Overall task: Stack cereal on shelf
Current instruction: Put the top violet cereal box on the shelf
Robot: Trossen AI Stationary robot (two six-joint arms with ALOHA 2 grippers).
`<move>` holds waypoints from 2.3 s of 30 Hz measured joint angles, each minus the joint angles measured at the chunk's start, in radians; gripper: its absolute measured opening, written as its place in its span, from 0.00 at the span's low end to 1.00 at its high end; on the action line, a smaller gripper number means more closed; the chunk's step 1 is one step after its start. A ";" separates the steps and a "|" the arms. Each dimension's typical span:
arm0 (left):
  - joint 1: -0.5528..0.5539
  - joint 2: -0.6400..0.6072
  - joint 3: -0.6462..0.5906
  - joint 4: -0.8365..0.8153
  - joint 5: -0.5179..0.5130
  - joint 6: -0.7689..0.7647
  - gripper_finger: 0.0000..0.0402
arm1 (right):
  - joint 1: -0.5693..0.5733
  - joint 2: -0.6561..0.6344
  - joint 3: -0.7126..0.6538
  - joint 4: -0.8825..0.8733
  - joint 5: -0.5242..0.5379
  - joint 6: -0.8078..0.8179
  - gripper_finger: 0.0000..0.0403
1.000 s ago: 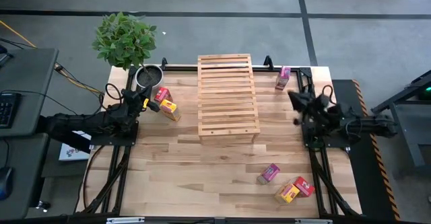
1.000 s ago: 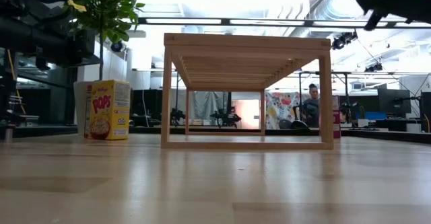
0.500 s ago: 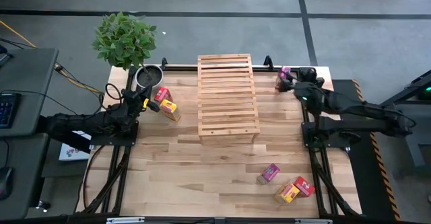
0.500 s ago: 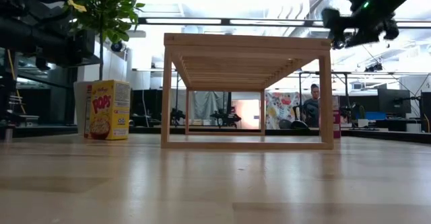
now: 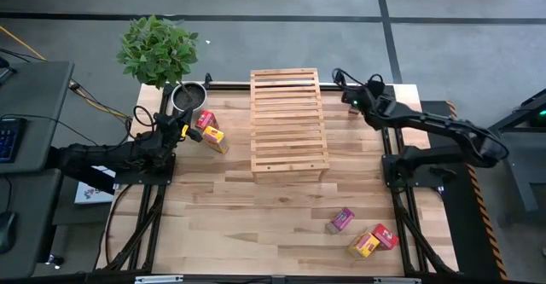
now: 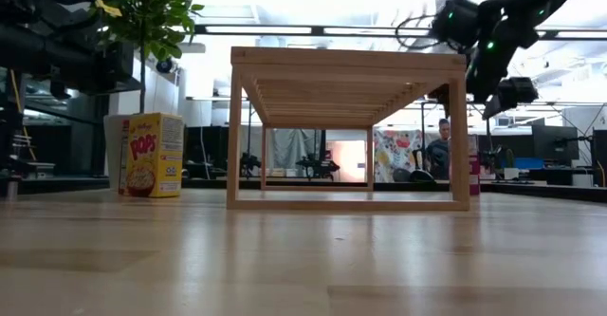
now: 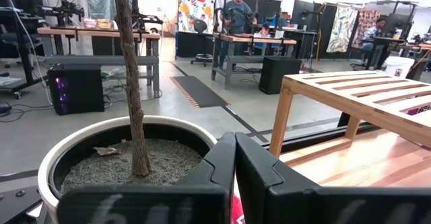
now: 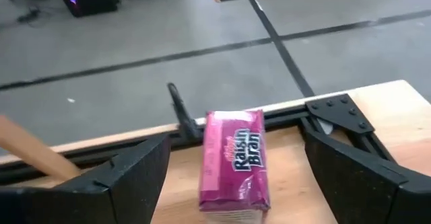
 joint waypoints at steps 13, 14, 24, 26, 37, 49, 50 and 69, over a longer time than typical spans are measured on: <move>0.000 0.000 0.000 0.000 0.000 0.000 0.01 | -0.053 0.134 0.001 0.011 0.028 0.067 0.84; 0.000 0.000 0.000 0.000 0.000 0.000 0.01 | -0.058 0.146 0.002 0.019 0.028 0.081 0.84; 0.000 0.000 0.000 0.000 0.000 0.000 0.01 | -0.068 0.232 0.005 0.145 -0.002 0.048 0.84; 0.000 0.000 0.000 0.000 0.000 0.000 0.01 | -0.069 0.234 0.000 0.133 -0.023 0.038 0.84; 0.000 0.000 0.000 0.000 0.000 0.000 0.01 | -0.070 0.230 0.007 0.126 -0.085 -0.089 0.84; 0.000 0.000 0.000 0.000 0.000 0.000 0.01 | -0.162 0.237 0.090 -0.227 -0.185 -0.172 0.65; 0.000 0.000 0.000 0.000 0.000 0.000 0.01 | -0.168 0.245 0.090 -0.258 -0.180 -0.153 0.59; 0.000 0.000 0.000 0.000 0.000 0.000 0.01 | -0.194 0.454 0.089 -0.292 -0.033 0.015 0.01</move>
